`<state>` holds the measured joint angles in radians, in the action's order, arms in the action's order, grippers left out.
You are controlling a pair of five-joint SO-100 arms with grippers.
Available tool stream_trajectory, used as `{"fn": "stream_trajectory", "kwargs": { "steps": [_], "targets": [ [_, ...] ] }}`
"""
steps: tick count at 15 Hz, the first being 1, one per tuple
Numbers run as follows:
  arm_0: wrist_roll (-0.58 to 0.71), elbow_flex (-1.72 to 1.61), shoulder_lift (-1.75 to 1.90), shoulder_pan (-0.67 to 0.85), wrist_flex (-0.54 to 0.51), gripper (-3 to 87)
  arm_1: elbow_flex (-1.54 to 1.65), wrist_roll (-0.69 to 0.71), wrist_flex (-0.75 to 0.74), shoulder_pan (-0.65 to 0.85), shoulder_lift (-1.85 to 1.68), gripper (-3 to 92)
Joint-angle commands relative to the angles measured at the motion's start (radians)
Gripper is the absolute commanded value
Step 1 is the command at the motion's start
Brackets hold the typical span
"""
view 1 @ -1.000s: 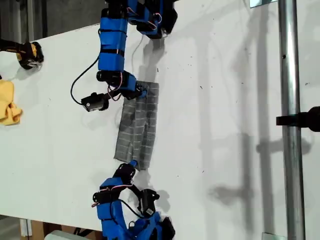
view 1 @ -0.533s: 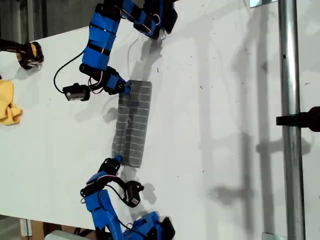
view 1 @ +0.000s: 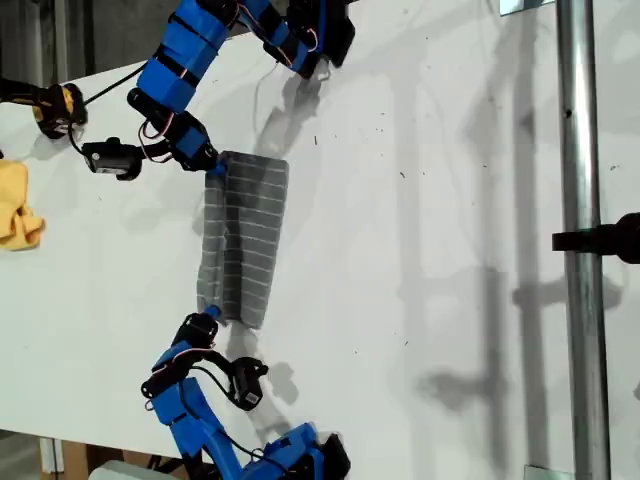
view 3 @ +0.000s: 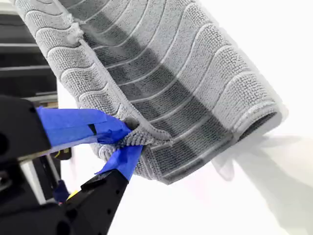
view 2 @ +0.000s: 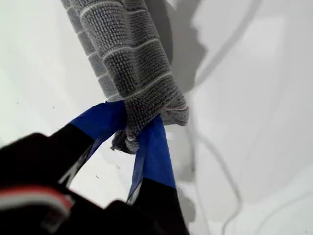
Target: Grasp corners of a towel and fold twice.
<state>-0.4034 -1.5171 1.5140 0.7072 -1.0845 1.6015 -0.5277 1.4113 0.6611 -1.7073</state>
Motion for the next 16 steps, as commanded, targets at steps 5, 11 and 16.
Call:
{"fn": "stream_trajectory", "kwargs": {
  "steps": [5,11,16],
  "targets": [
    [-0.055,-0.083,-0.095,-0.049,0.011,-0.7,0.138,-0.098,-0.049,-0.189,0.025,-0.1],
    [-0.091,0.028,-0.264,-0.058,-0.123,-0.7,0.129,-0.204,-0.066,-0.272,0.318,-0.1],
    [-0.098,0.169,-0.367,-0.063,-0.198,-0.7,0.095,-0.21,-0.051,-0.216,0.42,-0.1]
  ]
}}
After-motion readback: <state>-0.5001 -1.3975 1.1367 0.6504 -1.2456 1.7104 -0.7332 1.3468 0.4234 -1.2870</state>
